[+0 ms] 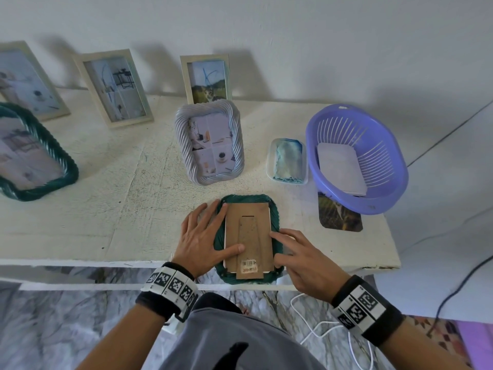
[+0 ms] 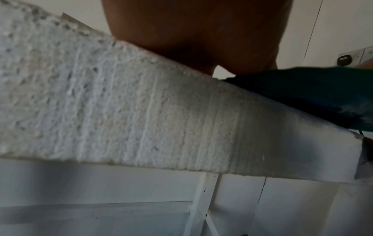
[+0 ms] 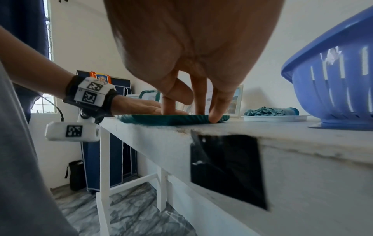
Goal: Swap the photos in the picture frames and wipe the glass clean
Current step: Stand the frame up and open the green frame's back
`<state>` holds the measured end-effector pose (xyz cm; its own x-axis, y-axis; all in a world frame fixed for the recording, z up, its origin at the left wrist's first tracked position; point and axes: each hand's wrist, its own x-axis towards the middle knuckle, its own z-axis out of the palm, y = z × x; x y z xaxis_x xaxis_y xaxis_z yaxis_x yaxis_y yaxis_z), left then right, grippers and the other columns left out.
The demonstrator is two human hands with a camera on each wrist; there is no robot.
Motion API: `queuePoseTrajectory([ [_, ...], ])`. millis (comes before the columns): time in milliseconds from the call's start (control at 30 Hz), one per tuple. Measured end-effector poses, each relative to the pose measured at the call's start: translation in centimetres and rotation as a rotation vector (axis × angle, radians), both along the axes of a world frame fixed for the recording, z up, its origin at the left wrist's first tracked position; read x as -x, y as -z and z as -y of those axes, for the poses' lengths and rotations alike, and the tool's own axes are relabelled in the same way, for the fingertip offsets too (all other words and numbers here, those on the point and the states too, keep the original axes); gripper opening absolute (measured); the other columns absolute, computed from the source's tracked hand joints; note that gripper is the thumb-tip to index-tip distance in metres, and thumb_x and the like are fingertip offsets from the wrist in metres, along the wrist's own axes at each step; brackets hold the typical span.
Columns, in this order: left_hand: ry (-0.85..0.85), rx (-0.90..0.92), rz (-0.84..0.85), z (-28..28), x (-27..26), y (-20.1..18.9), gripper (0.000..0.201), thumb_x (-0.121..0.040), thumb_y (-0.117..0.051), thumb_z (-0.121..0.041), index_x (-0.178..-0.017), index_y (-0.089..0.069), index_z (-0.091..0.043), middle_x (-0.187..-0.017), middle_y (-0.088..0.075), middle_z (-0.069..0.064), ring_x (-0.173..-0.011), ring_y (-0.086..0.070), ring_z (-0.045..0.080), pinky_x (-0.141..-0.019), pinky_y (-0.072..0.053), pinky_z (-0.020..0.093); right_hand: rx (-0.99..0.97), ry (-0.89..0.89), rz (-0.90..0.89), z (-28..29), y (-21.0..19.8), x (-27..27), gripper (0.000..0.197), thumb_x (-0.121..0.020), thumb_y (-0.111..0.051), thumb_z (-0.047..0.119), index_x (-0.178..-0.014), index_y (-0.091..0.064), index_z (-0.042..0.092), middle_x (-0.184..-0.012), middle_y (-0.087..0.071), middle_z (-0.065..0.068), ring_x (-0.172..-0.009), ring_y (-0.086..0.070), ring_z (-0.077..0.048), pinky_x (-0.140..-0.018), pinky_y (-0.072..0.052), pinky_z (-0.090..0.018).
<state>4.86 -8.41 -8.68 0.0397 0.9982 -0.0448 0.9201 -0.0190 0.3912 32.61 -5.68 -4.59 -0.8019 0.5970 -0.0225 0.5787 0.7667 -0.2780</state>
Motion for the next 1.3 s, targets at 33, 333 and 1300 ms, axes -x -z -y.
queuePoseTrajectory([
  [33, -0.001, -0.003, 0.002, 0.0, 0.0, 0.0, 0.107, -0.07, -0.023, -0.097, -0.156, -0.012, -0.035, -0.164, -0.011, -0.007, -0.149, -0.009, 0.022, -0.12, -0.009, 0.042, -0.002, 0.035, -0.013, 0.3, 0.0, 0.3, 0.021, -0.085, -0.035, 0.012, -0.087, -0.054, 0.021, -0.138, -0.052, -0.015, -0.13, -0.039, -0.035, -0.102, -0.047, -0.039],
  [333, 0.016, -0.014, 0.022, 0.3, 0.0, -0.3, 0.105, -0.073, -0.023, -0.095, -0.157, -0.013, -0.033, -0.165, -0.01, -0.004, -0.15, -0.008, 0.022, -0.121, -0.009, 0.043, -0.078, 0.326, 0.04, 2.8, -0.7, 4.1, 0.035, -0.092, -0.045, 0.043, -0.118, -0.066, 0.03, -0.121, -0.059, -0.01, -0.116, -0.053, -0.034, -0.092, -0.05, -0.047],
  [1300, 0.298, -0.082, 0.031, 3.0, 3.3, 0.2, 0.077, -0.094, -0.033, -0.073, -0.157, -0.014, -0.033, -0.166, 0.001, -0.004, -0.152, 0.003, 0.013, -0.123, -0.012, 0.044, -0.06, 0.531, 0.127, 3.7, -2.4, 10.7, 0.053, -0.07, -0.07, 0.053, -0.097, -0.055, 0.01, -0.08, -0.061, -0.01, -0.071, -0.055, -0.026, -0.052, -0.047, -0.032],
])
